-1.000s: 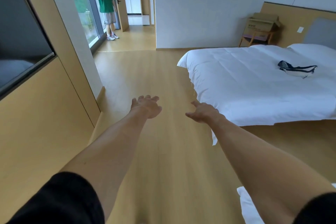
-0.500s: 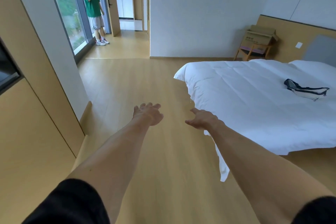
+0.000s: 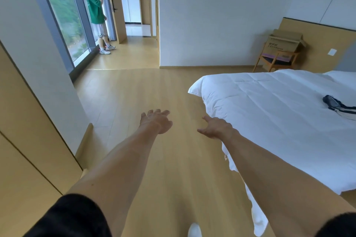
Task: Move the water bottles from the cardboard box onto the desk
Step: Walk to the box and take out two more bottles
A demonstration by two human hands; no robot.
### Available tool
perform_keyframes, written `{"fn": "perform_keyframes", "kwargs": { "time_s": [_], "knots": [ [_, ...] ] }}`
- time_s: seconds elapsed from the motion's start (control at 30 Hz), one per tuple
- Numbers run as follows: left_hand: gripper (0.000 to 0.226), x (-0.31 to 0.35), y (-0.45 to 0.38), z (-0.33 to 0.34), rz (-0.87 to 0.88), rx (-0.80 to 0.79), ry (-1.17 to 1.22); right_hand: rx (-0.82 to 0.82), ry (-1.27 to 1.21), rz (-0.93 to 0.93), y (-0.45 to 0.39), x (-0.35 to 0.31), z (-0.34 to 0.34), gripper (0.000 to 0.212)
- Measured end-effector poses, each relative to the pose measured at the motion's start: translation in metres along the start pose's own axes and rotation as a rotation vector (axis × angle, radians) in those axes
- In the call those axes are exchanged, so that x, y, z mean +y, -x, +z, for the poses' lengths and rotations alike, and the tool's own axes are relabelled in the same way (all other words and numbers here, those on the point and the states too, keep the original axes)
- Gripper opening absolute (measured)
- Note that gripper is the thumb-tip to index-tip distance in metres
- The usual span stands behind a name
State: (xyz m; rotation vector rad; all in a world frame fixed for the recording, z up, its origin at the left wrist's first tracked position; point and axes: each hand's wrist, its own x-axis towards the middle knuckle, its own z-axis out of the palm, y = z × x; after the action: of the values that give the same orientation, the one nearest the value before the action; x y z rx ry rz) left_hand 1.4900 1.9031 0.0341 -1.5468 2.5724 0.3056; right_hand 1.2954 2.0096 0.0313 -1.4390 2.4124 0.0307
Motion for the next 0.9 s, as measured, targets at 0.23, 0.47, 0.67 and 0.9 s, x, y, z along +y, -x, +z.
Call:
{"fn": "perform_keyframes", "kwargs": {
  "time_s": [0.23, 0.47, 0.67, 0.9],
  "knots": [
    [0.059, 0.0, -0.127, -0.018, -0.05, -0.017, -0.024, -0.027, -0.035, -0.051, -0.139, -0.007, -0.025, 0.072],
    [0.058, 0.015, -0.268, -0.063, -0.087, -0.003, -0.015, -0.066, -0.034, -0.073, -0.278, -0.007, -0.08, 0.072],
    [0.058, 0.016, -0.359, -0.08, -0.105, -0.015, 0.01, -0.076, 0.006, -0.095, -0.369, -0.016, -0.11, 0.07],
    [0.057, -0.003, -0.47, -0.092, -0.099, -0.019, 0.036, -0.07, 0.011, -0.09, -0.471, -0.033, -0.131, 0.071]
  ]
}}
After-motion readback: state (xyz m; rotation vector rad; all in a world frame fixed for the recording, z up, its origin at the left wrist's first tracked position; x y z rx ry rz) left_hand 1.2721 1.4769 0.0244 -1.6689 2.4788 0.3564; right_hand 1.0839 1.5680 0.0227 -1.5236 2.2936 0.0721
